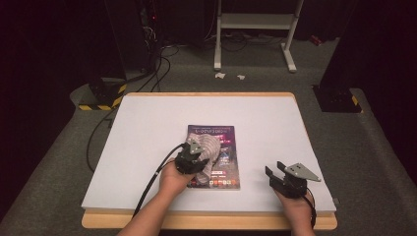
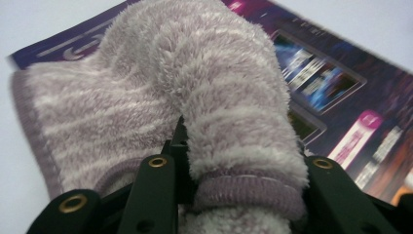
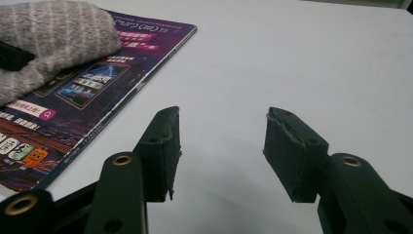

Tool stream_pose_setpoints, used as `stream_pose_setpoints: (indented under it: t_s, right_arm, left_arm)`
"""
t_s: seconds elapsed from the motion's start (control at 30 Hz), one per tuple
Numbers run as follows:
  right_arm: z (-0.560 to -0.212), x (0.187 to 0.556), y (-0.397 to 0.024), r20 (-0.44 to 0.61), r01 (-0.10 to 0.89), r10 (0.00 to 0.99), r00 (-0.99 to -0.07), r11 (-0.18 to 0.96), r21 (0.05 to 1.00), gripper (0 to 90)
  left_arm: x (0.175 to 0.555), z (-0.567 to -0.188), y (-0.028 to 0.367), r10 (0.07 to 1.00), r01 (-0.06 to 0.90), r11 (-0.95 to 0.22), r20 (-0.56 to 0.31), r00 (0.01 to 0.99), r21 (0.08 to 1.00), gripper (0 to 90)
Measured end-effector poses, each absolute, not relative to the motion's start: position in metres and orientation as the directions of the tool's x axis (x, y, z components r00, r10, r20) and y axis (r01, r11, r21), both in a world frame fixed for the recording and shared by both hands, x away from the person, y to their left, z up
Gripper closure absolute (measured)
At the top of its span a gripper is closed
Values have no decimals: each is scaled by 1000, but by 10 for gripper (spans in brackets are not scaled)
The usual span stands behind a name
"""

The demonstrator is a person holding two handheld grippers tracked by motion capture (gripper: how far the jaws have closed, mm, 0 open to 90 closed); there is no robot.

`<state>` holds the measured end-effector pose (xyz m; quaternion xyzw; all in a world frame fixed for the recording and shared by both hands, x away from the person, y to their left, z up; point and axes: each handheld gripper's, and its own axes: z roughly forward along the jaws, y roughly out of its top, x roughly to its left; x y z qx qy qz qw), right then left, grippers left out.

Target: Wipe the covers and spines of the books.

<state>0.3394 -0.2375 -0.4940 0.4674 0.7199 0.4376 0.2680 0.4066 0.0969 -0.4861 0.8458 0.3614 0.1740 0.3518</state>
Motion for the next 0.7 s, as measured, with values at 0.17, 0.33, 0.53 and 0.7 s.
stream_pose_setpoints:
  t_s: [0.17,0.33,0.53,0.7]
  right_arm:
    - [-494,340,-238,26,441,907,-421,180,879,475]
    - [-494,340,-238,30,441,907,-421,176,880,475]
    - [-494,340,-238,30,440,906,-422,176,880,476]
    - [-494,340,-239,30,441,906,-422,176,880,476]
  left_arm:
    - [409,-486,66,701,466,-502,28,713,729,631]
    - [410,-486,39,670,450,-516,16,743,729,631]
    - [408,-485,28,652,427,-542,42,757,723,630]
    - [410,-486,66,701,459,-516,50,711,723,630]
